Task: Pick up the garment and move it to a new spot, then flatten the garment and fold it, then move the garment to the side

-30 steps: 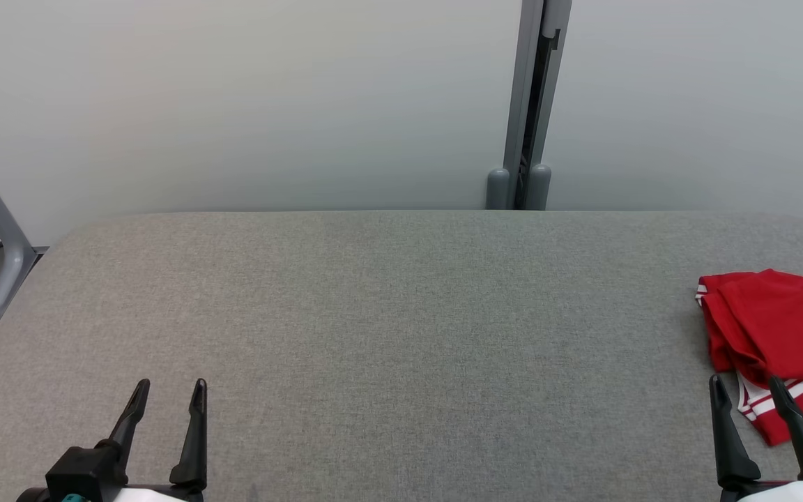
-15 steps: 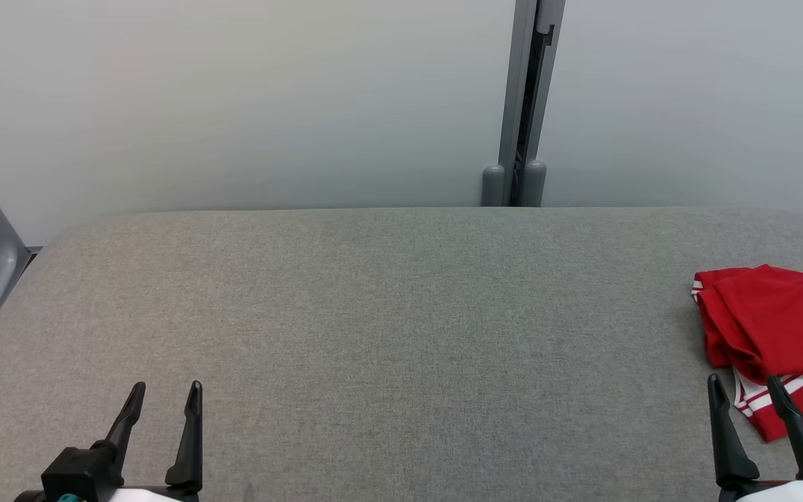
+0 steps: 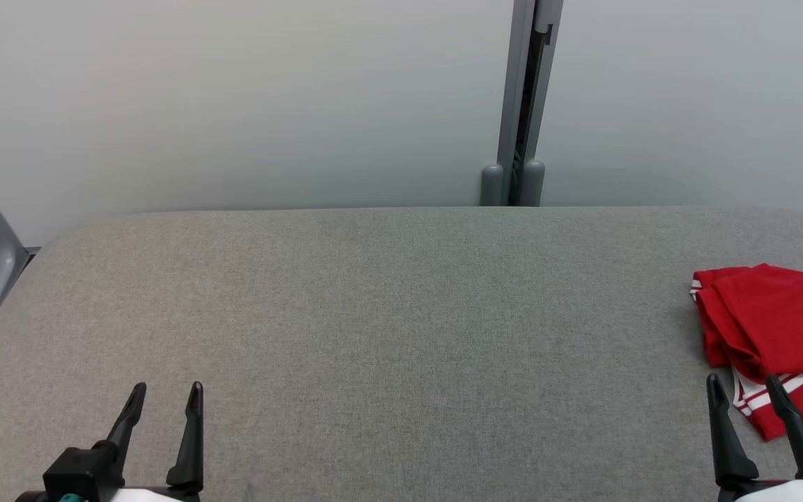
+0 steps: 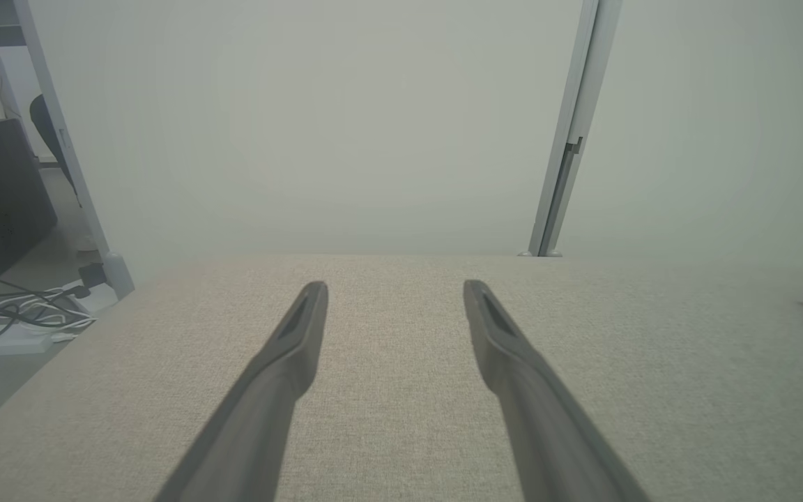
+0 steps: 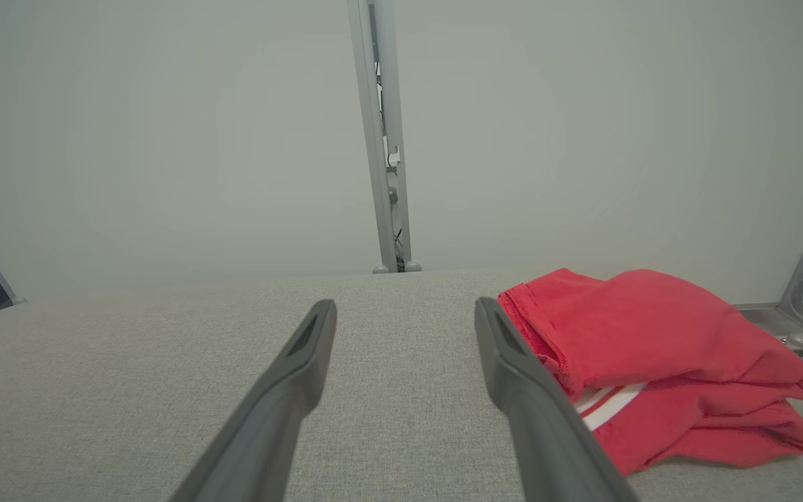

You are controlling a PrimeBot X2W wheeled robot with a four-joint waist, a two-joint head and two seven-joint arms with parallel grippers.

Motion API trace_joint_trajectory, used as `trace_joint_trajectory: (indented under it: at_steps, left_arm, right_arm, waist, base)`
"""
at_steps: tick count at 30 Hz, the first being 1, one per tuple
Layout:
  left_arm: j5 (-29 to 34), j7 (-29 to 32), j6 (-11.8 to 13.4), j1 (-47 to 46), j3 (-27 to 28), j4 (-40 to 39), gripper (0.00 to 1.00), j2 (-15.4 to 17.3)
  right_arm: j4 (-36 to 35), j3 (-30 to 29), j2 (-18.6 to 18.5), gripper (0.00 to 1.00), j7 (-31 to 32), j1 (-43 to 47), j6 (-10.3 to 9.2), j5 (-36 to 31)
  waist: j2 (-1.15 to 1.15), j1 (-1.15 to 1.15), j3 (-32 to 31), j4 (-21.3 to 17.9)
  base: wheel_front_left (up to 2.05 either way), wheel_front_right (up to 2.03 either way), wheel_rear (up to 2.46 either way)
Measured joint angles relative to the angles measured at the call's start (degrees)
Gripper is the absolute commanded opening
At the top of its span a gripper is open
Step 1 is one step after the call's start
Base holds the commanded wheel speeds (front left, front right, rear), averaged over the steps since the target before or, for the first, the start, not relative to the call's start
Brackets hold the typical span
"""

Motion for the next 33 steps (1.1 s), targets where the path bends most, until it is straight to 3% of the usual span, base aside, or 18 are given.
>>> trace_joint_trajectory:
  at_steps: [2,3,8,33]
  left_arm:
    - [0.0,0.0,0.1,0.0,-0.1,-0.1,1.00,0.0]
    - [-0.1,0.0,0.1,0.0,-0.2,0.0,0.00,0.0]
    - [-0.5,0.0,0.0,2.2,-1.0,1.7,0.00,-1.9]
    - [-20.0,2.0,-5.0,9.6,1.8,-7.6,0.00,-5.5]
  right_arm:
    - [0.0,0.0,0.0,1.00,0.0,0.0,0.00,0.0]
    - [0.1,0.0,0.0,0.00,0.0,0.0,0.00,0.1]
    - [2.3,0.4,0.9,0.00,0.0,1.2,0.00,0.5]
    - [-1.9,-1.7,-0.3,0.00,5.5,5.9,0.00,28.2]
  waist:
    - [0.00,0.00,0.0,0.0]
    - [0.00,0.00,0.0,0.0]
    - [0.00,0.00,0.1,-0.1]
    - [0.00,0.00,1.0,-0.7]
  base:
    - [0.00,0.00,0.00]
    - [0.00,0.00,0.00]
    - [0.00,0.00,0.00]
    - [0.00,0.00,0.00]
